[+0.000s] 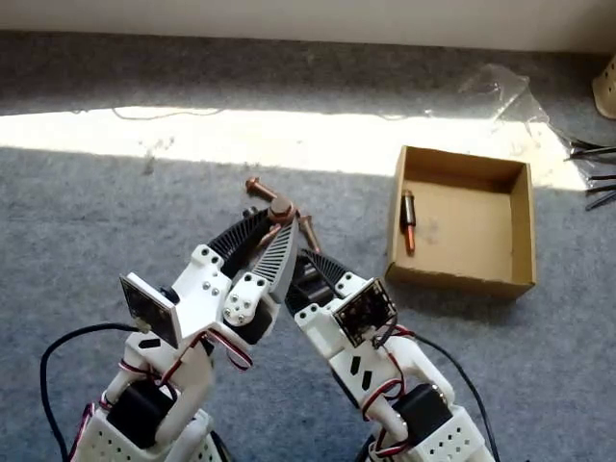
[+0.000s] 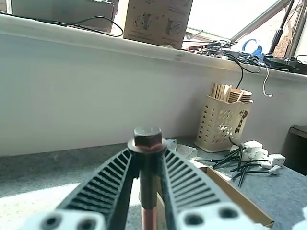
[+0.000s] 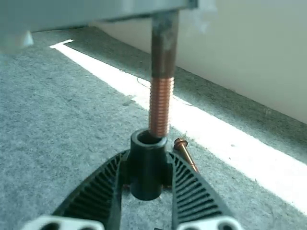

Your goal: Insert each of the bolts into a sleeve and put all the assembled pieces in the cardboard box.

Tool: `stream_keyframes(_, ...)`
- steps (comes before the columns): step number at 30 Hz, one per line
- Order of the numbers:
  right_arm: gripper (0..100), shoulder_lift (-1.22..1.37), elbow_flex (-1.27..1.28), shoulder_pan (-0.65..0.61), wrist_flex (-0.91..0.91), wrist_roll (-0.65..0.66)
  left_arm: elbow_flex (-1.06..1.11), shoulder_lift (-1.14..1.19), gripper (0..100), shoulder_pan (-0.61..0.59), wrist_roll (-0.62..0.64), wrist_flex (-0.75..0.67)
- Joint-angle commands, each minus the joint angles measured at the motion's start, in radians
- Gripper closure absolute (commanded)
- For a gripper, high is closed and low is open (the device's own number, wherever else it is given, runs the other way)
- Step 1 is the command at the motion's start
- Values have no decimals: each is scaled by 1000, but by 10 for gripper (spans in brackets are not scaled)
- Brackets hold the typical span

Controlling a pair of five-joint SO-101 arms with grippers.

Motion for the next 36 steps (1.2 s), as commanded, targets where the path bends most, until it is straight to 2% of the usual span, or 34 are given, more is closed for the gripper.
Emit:
stream_keyframes(1,994,-12,94,-10,2,9,-10,-10,993,18,-23,-23)
stream_keyframes(25,994,-13,94,-5,2,9,-16,-13,993,12,-26,23)
stream_keyframes(29,994,-13,94,-5,2,9,-15,-15,993,12,-83,23)
stream_keyframes(36,994,-13,94,-4,2,9,-10,-16,993,12,-86,25)
